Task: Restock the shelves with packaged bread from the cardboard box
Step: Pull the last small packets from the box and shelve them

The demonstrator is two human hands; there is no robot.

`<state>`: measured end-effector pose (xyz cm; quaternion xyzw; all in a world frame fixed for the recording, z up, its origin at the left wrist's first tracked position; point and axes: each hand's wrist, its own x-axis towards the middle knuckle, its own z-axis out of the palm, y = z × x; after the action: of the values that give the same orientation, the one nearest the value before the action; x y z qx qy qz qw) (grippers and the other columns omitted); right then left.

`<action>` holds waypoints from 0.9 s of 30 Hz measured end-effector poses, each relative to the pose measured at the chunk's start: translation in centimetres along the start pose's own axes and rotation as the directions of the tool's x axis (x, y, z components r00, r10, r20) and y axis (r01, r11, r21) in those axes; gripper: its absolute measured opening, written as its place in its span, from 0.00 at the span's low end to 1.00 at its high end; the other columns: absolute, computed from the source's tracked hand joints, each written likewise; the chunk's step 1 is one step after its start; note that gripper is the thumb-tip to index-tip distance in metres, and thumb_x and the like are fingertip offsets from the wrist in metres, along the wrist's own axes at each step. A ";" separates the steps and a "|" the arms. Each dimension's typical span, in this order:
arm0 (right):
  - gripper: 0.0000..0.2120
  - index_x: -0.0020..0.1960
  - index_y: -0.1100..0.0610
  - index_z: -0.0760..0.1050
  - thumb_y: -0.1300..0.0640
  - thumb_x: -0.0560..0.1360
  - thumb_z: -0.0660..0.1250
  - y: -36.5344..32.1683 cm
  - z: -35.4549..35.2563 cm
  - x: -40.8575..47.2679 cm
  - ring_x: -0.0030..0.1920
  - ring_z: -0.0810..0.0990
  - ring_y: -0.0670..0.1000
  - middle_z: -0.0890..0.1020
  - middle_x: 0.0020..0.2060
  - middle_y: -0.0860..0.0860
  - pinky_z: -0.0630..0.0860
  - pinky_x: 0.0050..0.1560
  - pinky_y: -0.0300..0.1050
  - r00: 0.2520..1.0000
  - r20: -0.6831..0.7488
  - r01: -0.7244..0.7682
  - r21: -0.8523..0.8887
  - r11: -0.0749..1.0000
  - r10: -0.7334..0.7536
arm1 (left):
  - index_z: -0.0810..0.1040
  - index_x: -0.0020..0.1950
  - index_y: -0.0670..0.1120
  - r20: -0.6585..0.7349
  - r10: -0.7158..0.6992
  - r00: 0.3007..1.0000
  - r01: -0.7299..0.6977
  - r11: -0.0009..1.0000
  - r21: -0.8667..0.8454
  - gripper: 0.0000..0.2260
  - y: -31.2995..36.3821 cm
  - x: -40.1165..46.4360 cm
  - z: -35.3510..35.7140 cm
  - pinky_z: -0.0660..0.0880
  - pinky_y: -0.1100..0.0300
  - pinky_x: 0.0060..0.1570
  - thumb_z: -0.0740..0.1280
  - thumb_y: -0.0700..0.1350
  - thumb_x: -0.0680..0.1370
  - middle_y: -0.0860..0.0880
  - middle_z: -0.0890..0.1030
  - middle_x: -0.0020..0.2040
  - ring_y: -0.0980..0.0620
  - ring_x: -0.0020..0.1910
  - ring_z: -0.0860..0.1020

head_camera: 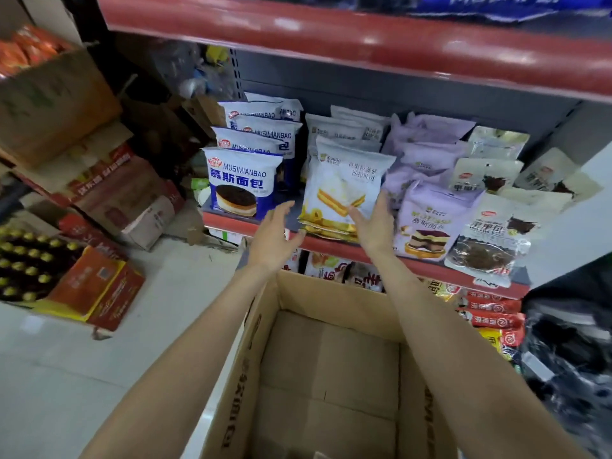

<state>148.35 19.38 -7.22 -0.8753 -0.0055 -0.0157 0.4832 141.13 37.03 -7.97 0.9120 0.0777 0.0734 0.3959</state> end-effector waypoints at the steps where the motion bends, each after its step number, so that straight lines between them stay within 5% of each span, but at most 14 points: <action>1: 0.33 0.73 0.63 0.54 0.51 0.77 0.65 0.4 0.2 0.1 0.61 0.73 0.61 0.73 0.64 0.61 0.70 0.54 0.51 1.000 -0.008 0.008 -0.075 0.997 -0.009 | 0.60 0.74 0.47 0.008 0.005 1.000 -0.005 1.000 -0.006 0.28 -0.1 0.7 0.2 0.70 0.56 0.59 0.66 0.49 0.78 0.45 0.68 0.70 0.48 0.66 0.70; 4: 0.29 0.68 0.65 0.61 0.46 0.77 0.64 1.9 0.7 -1.0 0.55 0.76 0.63 0.77 0.55 0.62 0.70 0.42 0.51 0.996 -0.089 0.006 -0.258 0.966 -0.030 | 0.58 0.75 0.49 0.060 -0.021 0.998 0.023 0.999 -0.023 0.29 -0.5 2.2 0.8 0.73 0.53 0.57 0.65 0.53 0.78 0.44 0.66 0.71 0.46 0.66 0.70; 6: 0.31 0.70 0.66 0.59 0.45 0.77 0.62 2.8 1.3 -1.7 0.61 0.72 0.63 0.73 0.62 0.62 0.71 0.48 0.53 0.994 -0.105 -0.057 -0.332 0.942 0.024 | 0.57 0.75 0.49 0.114 -0.042 0.993 0.045 0.999 -0.027 0.30 -1.1 2.7 1.5 0.73 0.52 0.58 0.65 0.55 0.77 0.45 0.67 0.71 0.46 0.66 0.70; 11: 0.30 0.72 0.64 0.56 0.47 0.79 0.61 1.1 3.2 0.1 0.56 0.76 0.63 0.72 0.62 0.64 0.70 0.42 0.51 0.997 -0.048 -0.077 -0.310 0.948 0.065 | 0.58 0.75 0.46 0.121 -0.027 0.992 0.028 1.000 -0.005 0.29 -1.7 4.2 3.0 0.73 0.50 0.58 0.65 0.52 0.78 0.45 0.71 0.69 0.46 0.65 0.72; 16: 0.26 0.68 0.63 0.60 0.50 0.77 0.64 -1.2 5.8 1.9 0.61 0.71 0.61 0.69 0.63 0.60 0.70 0.49 0.51 0.997 -0.054 -0.068 -0.307 0.949 0.054 | 0.49 0.77 0.41 0.070 -0.117 0.991 0.104 0.981 0.166 0.32 -1.7 5.4 2.6 0.67 0.48 0.65 0.62 0.50 0.80 0.42 0.62 0.75 0.42 0.71 0.64; 22: 0.34 0.74 0.60 0.57 0.45 0.76 0.65 2.0 4.2 -2.8 0.70 0.64 0.57 0.63 0.71 0.57 0.70 0.60 0.51 1.000 -0.017 -0.007 -0.274 0.962 0.003 | 0.60 0.75 0.44 -0.039 -0.120 0.992 0.126 0.973 0.193 0.25 -2.2 0.1 1.8 0.67 0.50 0.64 0.60 0.48 0.80 0.44 0.64 0.74 0.44 0.70 0.66; 27: 0.21 0.69 0.57 0.65 0.53 0.78 0.62 5.7 0.3 -11.7 0.64 0.69 0.52 0.72 0.63 0.54 0.67 0.63 0.45 0.980 -0.029 0.189 -0.177 0.966 -0.197 | 0.71 0.66 0.47 -0.161 0.057 0.985 -0.048 0.997 0.055 0.17 -3.0 -4.9 1.7 0.72 0.56 0.54 0.61 0.46 0.78 0.48 0.75 0.60 0.48 0.58 0.74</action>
<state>136.79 16.71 -12.58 -0.9087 -0.0780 -0.0834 0.4014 136.43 36.85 -11.72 0.9145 0.0875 0.1558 0.3631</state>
